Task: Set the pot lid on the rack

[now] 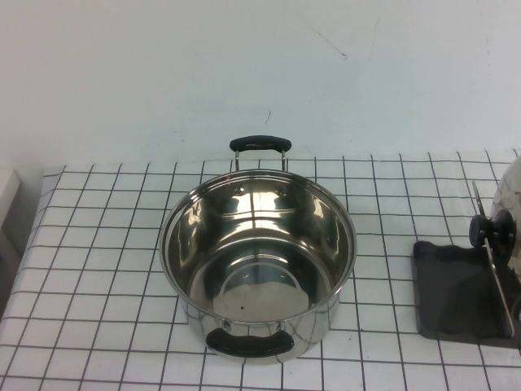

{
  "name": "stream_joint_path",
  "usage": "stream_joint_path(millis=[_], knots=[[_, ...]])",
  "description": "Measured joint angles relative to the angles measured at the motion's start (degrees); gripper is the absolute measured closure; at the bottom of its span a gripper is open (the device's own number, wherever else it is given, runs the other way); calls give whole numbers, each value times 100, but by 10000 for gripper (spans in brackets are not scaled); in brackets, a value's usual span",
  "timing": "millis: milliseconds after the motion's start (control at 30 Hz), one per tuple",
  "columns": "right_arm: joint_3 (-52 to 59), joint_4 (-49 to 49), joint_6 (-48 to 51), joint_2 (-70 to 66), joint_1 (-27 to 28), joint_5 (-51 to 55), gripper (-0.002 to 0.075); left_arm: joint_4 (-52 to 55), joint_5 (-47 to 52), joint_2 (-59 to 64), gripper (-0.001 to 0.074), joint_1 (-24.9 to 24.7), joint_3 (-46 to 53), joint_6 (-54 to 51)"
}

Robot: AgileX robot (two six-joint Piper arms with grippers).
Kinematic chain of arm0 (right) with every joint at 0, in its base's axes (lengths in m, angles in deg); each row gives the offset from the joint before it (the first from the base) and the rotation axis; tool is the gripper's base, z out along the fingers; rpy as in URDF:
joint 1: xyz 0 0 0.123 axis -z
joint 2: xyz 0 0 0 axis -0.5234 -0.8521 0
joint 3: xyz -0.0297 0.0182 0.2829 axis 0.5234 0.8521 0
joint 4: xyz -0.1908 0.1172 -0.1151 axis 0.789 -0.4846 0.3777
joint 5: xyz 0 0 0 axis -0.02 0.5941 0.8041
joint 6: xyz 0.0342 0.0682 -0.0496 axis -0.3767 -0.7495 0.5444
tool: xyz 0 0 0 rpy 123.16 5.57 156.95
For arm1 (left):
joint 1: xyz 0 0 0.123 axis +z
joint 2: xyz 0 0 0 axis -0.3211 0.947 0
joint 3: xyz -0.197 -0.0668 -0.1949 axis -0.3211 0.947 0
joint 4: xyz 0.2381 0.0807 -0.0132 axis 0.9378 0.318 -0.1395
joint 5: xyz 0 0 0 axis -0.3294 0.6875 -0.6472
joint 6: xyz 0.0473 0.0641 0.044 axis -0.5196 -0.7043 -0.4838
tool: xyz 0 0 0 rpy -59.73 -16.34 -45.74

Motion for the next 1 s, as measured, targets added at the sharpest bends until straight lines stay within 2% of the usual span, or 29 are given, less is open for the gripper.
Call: stream_joint_path(millis=[267, 400, 533, 833, 1000], knots=[[0, 0, 0, -10, 0, 0, 727, -172, -13, -24, 737, 1186, 0, 99], [0, 0, 0, -10, 0, 0, 727, -290, 23, -33, 737, 1430, -10, 99], [0, 0, 0, -10, 0, 0, 727, -367, 23, -33, 737, 1358, -10, 87], [0, 0, 0, -10, 0, 0, 727, -462, 23, -36, 737, 648, -10, 96], [0, 0, 0, -10, 0, 0, 727, -504, 33, -36, 737, 514, -10, 96]])
